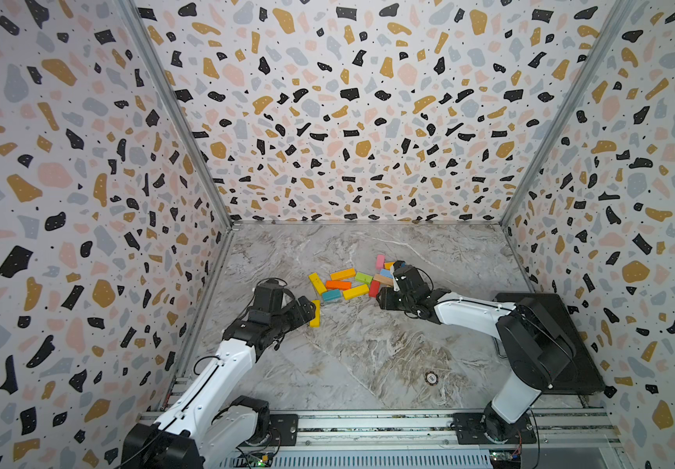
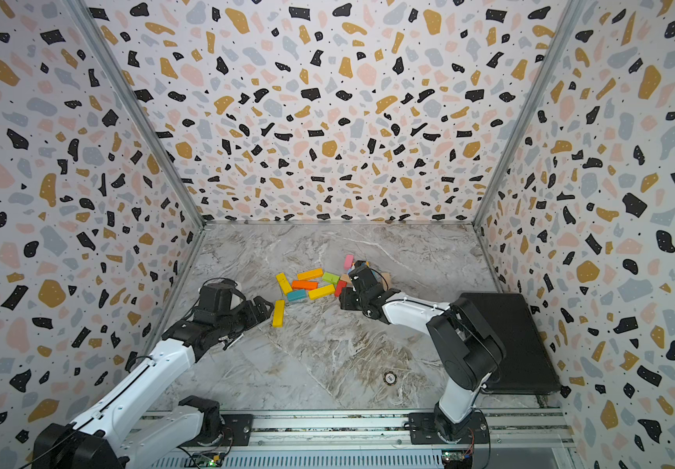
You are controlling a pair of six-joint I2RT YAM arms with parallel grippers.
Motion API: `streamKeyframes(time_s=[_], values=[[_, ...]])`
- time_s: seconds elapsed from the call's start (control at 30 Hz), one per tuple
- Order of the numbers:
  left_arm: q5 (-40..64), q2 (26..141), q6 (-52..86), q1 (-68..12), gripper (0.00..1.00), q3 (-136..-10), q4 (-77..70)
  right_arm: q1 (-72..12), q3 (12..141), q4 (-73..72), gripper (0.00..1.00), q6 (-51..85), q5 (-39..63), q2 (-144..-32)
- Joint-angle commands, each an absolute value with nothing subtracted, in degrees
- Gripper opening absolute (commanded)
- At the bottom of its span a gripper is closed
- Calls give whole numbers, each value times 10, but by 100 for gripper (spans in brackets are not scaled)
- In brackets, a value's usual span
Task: Assemble the letter h with building blocks
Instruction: Pick up the building block from the center of the board.
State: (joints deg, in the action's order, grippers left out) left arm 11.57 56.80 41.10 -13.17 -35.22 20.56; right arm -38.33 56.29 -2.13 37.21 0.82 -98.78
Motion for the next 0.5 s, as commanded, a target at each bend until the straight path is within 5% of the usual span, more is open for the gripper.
streamKeyframes(time_s=[0.0, 0.47], values=[[123, 561, 402, -128, 92, -342, 198, -397, 598, 18, 63, 384, -38, -1004], [123, 561, 398, -128, 92, -335, 199, -422, 674, 67, 68, 392, -101, -1094]])
